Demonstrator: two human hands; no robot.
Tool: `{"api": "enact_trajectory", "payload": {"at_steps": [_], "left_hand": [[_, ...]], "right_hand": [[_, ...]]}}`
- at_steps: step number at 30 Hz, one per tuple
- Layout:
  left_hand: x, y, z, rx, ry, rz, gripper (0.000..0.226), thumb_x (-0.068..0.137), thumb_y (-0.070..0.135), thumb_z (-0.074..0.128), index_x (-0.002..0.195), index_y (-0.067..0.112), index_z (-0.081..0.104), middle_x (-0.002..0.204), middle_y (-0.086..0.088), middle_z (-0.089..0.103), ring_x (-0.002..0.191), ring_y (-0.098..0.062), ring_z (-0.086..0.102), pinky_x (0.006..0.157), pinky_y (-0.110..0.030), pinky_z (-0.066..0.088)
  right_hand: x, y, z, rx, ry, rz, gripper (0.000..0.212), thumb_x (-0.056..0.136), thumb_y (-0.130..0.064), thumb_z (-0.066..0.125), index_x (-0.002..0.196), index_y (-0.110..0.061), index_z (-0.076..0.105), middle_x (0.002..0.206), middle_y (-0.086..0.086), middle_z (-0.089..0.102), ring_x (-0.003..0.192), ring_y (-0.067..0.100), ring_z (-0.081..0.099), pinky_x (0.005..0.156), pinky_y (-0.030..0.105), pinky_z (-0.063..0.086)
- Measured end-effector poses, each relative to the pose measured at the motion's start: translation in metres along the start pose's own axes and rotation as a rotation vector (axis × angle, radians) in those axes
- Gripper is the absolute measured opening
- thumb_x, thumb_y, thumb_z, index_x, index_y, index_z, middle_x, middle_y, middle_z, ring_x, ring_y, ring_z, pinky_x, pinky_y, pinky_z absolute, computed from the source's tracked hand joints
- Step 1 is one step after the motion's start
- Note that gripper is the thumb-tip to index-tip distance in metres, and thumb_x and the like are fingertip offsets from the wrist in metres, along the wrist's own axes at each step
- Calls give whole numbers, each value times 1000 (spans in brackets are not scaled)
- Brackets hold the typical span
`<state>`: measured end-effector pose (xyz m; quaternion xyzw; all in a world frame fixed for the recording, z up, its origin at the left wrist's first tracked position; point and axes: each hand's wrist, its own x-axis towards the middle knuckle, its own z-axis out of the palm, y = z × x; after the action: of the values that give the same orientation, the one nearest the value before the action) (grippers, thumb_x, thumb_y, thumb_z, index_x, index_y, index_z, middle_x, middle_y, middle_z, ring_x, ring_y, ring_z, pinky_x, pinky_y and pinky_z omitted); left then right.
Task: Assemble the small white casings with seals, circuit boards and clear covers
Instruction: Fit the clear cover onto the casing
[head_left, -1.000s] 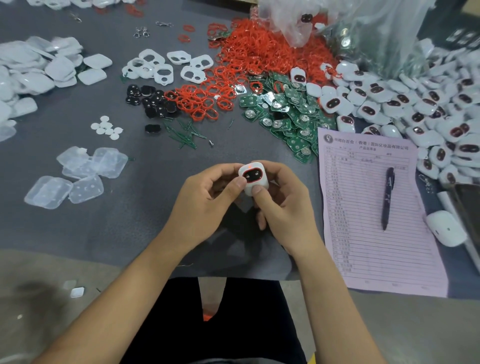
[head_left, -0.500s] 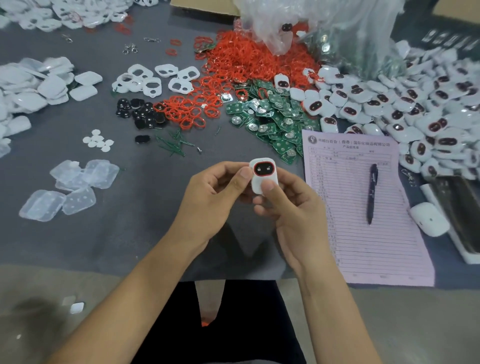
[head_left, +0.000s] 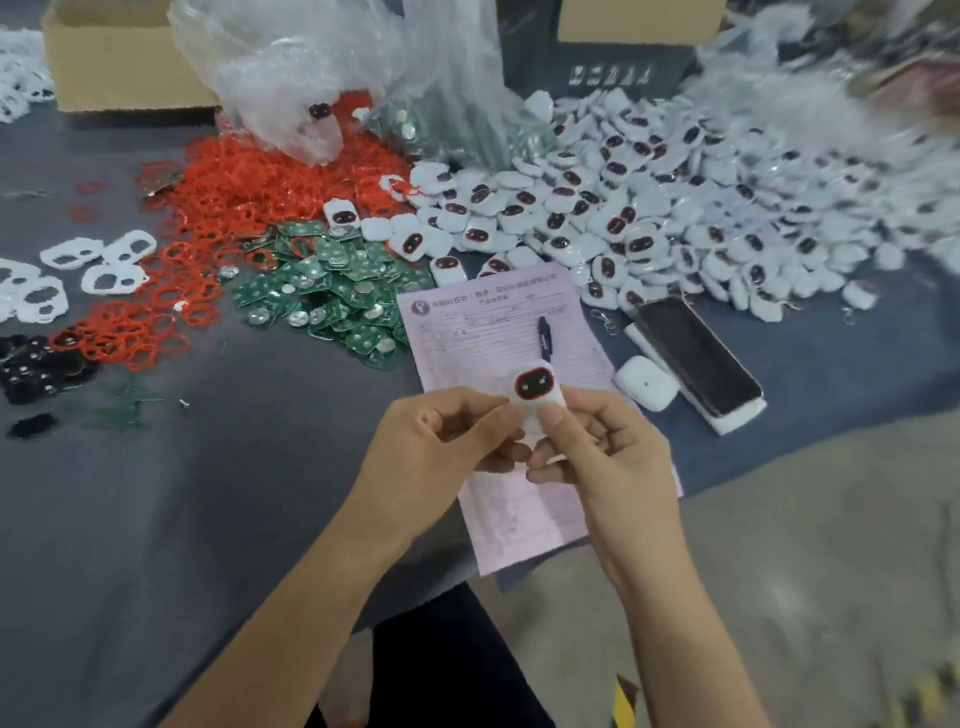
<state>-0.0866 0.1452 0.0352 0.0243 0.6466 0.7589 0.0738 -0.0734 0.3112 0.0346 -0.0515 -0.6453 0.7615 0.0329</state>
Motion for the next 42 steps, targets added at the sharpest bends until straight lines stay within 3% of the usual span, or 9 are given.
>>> {"api": "enact_trajectory", "payload": {"at_steps": [4,10,13,15,17,26,32,37,42], "left_hand": [[15,-2,14,108,16,34,23,105,28,58,101,19,79,90,-4,78,80,-21,77,71,-26,61],[34,-16,12,301,117,54,22,106,27,55,99,24,76,86,0,73,72,-18,69,62,-31,56],[39,-24,9,351,145,41,23,105,31,56,95,34,76,86,4,74,68,-13,67,59,-27,53],[43,-25,9,331,148,28,24,105,33,56,93,39,76,86,4,74,67,-12,67,56,-22,51],[46,-25,11,317,140,29,23,104,35,57,92,41,76,87,4,74,68,-12,67,57,-21,52],[38,-19,-13,446,171,113,28,107,40,48,97,42,73,90,10,74,67,-10,62,61,-26,52],[-12,-19,-95,1190,201,298,29,95,33,46,101,18,71,89,6,64,83,-20,61,59,-32,48],[-76,-20,-172,1230,463,209,28,97,31,47,109,21,71,94,9,63,87,-15,56,76,-33,49],[-131,-20,-226,1246,741,139,21,94,24,59,106,20,75,96,7,69,90,-20,62,82,-36,43]], "right_hand": [[9,-7,-30,-61,-25,51,22,95,-30,64,100,-15,79,55,10,53,44,20,47,50,25,48],[34,-27,-70,-461,-665,290,18,93,-29,67,97,-14,75,51,-1,51,42,15,39,46,25,35],[56,-43,-73,-340,-323,107,14,101,-22,66,109,-17,77,66,9,65,53,22,53,49,27,46],[67,-52,-71,-62,61,7,27,100,-28,68,126,-22,69,88,7,76,69,26,68,54,29,55],[73,-53,-67,27,223,-45,44,96,-39,72,135,-25,59,101,4,78,81,24,75,58,31,58],[52,-5,1,-195,-21,15,11,103,-18,63,100,-15,73,82,5,72,63,20,66,47,29,51],[27,48,108,-302,-266,38,23,107,-25,53,93,-21,71,76,0,70,59,14,64,45,29,51],[4,71,191,-517,-485,-209,21,106,-29,54,91,-32,69,83,-19,69,78,4,67,65,11,46],[-18,91,255,-796,-633,-510,15,102,-34,57,94,-32,69,88,-19,69,80,3,62,66,24,49]]}}
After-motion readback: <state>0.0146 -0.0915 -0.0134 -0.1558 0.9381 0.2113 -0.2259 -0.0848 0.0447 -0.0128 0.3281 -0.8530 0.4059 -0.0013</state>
